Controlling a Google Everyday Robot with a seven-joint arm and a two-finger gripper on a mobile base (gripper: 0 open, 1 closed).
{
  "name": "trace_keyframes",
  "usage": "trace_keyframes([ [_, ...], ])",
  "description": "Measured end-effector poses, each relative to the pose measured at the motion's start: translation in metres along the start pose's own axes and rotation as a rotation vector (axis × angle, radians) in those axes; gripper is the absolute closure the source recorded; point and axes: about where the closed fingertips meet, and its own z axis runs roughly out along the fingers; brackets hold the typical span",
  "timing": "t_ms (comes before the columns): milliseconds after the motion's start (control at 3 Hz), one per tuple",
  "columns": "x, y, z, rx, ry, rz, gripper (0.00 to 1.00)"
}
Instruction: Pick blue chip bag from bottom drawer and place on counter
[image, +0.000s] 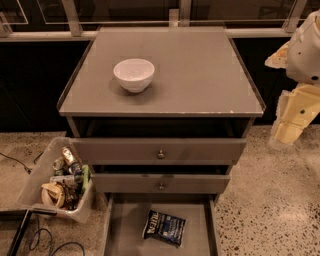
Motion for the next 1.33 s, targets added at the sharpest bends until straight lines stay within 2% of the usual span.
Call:
trace_keyframes([
  [667,-0.001,0.003,0.007,-0.014,-0.006,0.008,0.00],
  [1000,0.004,0.016,0.040,-0.055,-0.076,0.008,0.00],
  [1333,0.009,0.038,0.094,-0.084,-0.186,0.010,0.00],
])
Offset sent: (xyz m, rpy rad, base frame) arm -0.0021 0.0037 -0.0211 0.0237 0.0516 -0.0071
